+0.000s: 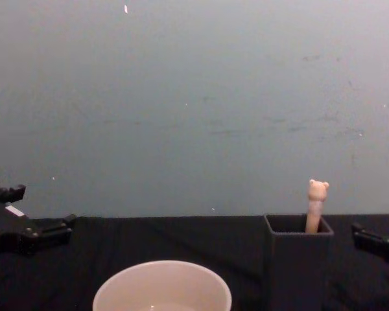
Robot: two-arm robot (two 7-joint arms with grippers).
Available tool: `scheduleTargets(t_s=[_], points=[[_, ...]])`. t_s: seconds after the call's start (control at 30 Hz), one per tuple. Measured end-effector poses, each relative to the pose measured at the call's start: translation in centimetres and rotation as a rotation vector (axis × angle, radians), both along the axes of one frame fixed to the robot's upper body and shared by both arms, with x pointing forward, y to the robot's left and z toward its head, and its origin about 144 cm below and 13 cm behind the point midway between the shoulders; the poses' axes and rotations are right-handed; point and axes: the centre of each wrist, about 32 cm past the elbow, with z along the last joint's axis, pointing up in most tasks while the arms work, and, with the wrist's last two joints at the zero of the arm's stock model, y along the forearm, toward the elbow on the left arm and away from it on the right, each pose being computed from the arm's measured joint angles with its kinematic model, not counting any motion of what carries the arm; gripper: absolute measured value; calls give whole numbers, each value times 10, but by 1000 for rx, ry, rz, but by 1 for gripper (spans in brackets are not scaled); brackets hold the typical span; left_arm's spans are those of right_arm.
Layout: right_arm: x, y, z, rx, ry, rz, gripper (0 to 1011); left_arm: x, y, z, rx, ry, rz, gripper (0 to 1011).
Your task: Pick up the stirring spoon with one hand, stir inside the cup, then place it back in its original position.
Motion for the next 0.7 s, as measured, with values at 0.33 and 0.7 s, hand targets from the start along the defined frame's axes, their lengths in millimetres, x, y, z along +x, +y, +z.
scheduleTargets(t_s=[0.33, 0.7], points=[[0, 0, 1, 0, -4, 2, 1002, 0, 0, 0, 0, 0, 0, 1001], [0, 1, 1, -1, -6, 3, 1002, 0, 0, 0, 0, 0, 0, 1001]])
